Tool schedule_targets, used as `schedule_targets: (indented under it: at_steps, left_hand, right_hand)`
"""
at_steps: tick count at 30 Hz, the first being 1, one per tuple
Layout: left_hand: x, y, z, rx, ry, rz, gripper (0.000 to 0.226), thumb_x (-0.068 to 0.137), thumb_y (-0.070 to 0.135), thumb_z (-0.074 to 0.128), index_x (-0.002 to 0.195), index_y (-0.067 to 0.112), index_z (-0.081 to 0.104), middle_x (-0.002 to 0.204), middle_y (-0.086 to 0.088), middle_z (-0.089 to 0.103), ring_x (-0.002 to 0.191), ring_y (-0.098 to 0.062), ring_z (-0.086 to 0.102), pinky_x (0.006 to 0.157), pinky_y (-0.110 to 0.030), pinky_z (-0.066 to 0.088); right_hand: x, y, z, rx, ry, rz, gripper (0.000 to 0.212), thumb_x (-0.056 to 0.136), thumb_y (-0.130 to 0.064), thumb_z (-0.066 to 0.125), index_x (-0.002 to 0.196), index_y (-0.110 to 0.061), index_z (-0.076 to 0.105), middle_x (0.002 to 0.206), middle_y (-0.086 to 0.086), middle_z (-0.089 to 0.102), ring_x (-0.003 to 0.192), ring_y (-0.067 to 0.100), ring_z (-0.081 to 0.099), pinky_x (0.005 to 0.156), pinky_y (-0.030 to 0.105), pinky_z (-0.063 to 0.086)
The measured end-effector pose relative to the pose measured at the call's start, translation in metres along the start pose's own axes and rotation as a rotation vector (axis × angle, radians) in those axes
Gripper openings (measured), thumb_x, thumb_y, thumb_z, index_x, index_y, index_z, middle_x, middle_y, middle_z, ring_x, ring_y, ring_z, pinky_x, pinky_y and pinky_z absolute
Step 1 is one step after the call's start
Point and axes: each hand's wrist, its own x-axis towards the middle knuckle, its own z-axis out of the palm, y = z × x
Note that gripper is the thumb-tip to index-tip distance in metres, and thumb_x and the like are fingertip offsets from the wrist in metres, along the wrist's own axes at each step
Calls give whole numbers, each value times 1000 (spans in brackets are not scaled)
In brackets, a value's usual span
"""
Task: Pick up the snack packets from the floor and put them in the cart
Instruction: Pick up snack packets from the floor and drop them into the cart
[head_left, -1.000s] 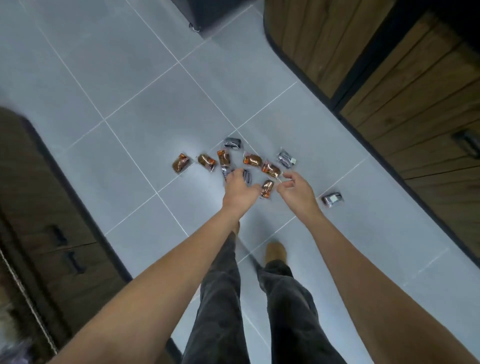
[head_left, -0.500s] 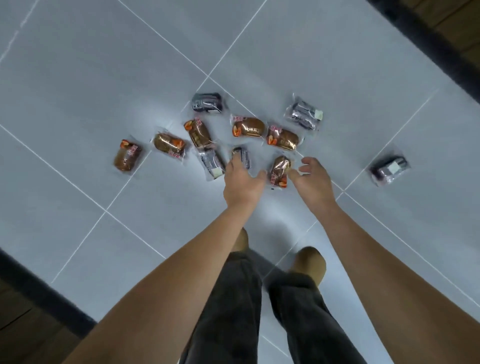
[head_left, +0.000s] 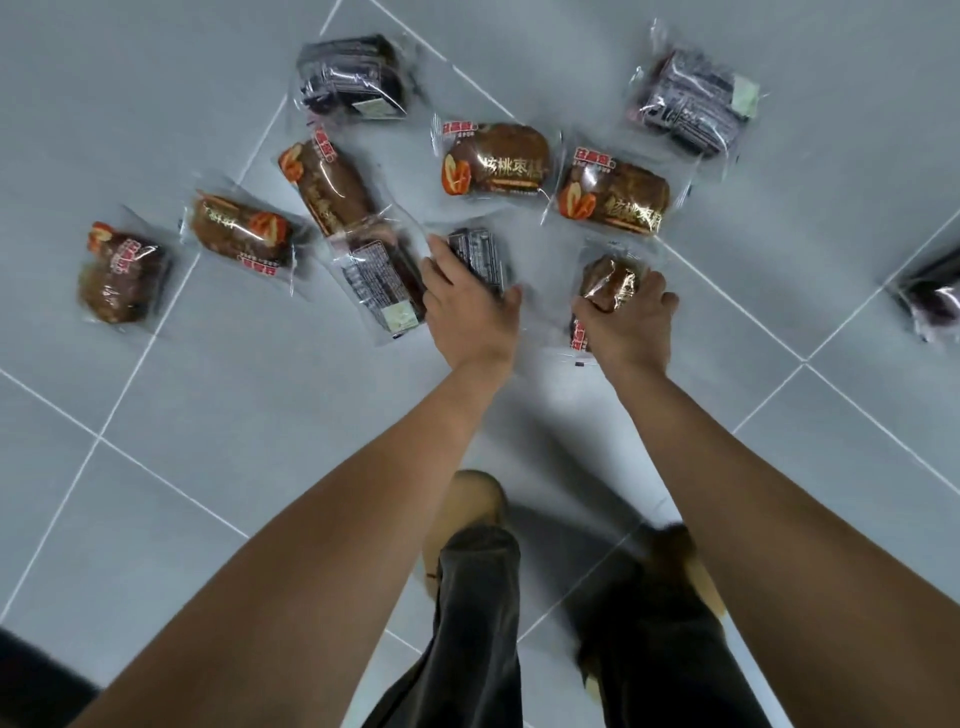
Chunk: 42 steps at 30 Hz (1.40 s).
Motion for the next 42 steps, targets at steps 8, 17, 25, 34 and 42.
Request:
schedule_targets:
  at_steps: [8,17,25,34,42]
  left_hand:
    - [-16,3,-14,15,-20,44,88,79,23,67,149,11,15,136,-16,41,118,-36,46,96,-43,39]
    - [-100,28,-91,17,-72,16,90,80,24,68,150,16,12,141,-14,38,123,-34,43,100,-48,40]
    - [-205,102,-207,23,-119,119,90,80,23,68,149,16,11,145,-13,34,127,-33,40,103,-45,37]
    - [-341,199,-317,-5,-161,375,86,76,23,69,145,20,18,132,-13,44,114,-34,50,94,-48,45]
    - [-471,249,-356,40,-285,608,81,73,24,68,142,18,26,132,-8,47,118,-28,49,91,-40,47]
  right_hand:
    - [-8,3,-12,-32,-21,-44,62,81,-28,68,130,-4,40,131,15,44,116,37,51,89,39,45]
    - [-86,-8,-95,46,-40,-59,53,80,-26,67,124,-4,46,124,13,48,107,32,55,84,35,45]
    - [-191,-32,-231,167,38,-86,53,78,-25,70,122,-3,50,117,14,56,102,29,59,84,34,48]
    - [-341,-19,-387,463,185,-16,47,77,-23,70,117,-6,52,114,11,57,101,24,59,86,32,47]
    - [-452,51,-484,717,320,89,41,78,-20,70,113,-8,51,113,11,57,100,25,58,84,29,45]
